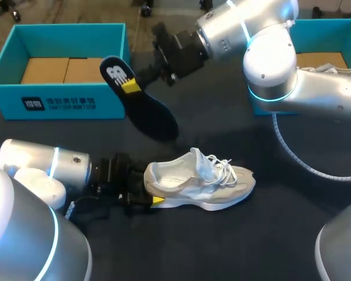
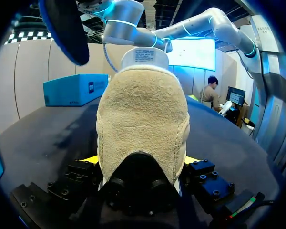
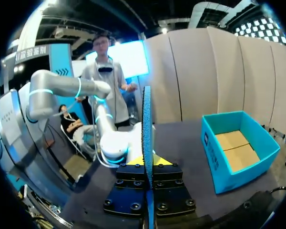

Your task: Take the shoe out of the shoebox, open the shoe tongue, remove and reinsert the insole, then place the shoe into the shoebox

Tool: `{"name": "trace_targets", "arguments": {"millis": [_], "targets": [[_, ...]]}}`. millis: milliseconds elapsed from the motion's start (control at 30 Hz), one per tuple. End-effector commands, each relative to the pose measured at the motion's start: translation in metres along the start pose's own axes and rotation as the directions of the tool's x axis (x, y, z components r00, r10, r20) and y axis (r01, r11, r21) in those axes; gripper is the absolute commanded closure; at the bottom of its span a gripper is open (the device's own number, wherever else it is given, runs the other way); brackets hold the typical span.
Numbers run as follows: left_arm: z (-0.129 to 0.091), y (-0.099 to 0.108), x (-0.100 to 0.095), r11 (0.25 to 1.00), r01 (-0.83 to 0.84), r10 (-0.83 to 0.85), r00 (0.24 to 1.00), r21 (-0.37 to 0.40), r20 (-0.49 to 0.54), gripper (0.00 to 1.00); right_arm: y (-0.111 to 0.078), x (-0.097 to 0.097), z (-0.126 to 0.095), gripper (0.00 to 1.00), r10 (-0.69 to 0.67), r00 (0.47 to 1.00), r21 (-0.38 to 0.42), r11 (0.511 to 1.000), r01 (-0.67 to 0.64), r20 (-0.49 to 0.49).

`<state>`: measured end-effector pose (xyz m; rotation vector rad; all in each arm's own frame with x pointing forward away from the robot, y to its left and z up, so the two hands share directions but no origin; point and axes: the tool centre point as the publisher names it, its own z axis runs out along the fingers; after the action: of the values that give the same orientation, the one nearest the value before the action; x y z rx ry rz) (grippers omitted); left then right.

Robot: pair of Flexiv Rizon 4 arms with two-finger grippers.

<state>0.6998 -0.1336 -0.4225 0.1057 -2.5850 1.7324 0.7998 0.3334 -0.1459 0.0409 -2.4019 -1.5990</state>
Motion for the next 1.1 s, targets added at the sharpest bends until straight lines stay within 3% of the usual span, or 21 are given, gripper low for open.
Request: {"name": "trace_targets", "arguments": {"millis": [33, 167, 400, 767, 867, 933, 1100], "targets": [[0.000, 0.001, 0.001, 1.000, 0.001, -0.001, 1.000, -0.001, 0.002, 1.00, 0.009, 0.011, -0.012, 1.00, 0.003, 1.000, -0.069, 0.998, -0.005, -0.016], [0.000, 0.001, 0.001, 1.000, 0.001, -0.001, 1.000, -0.001, 0.002, 1.00, 0.027, 0.014, -0.021, 1.00, 0.009, 0.998, -0.149, 0.989, -0.017, -0.055], [0.000, 0.001, 0.001, 1.000, 0.001, -0.001, 1.000, -0.001, 0.002, 1.00, 0.041, 0.030, -0.041, 1.00, 0.042, 0.996, -0.195, 0.979, -0.058, -0.083], [0.000, 0.001, 0.001, 1.000, 0.001, -0.001, 1.000, -0.001, 0.002, 1.00, 0.036, 0.070, -0.073, 1.00, 0.125, 0.991, -0.223, 0.966, -0.133, -0.049], [0.000, 0.001, 0.001, 1.000, 0.001, -0.001, 1.000, -0.001, 0.002, 1.00, 0.033, 0.080, -0.081, 1.00, 0.127, 0.992, -0.234, 0.964, -0.127, -0.015], [0.000, 0.001, 0.001, 1.000, 0.001, -0.001, 1.000, -0.001, 0.002, 1.00, 0.028, 0.087, -0.090, 1.00, 0.173, 0.984, -0.193, 0.968, -0.161, 0.045], [0.000, 0.001, 0.001, 1.000, 0.001, -0.001, 1.000, -0.001, 0.002, 1.00, 0.028, 0.087, -0.090, 1.00, 0.173, 0.984, -0.193, 0.968, -0.161, 0.045]]}}
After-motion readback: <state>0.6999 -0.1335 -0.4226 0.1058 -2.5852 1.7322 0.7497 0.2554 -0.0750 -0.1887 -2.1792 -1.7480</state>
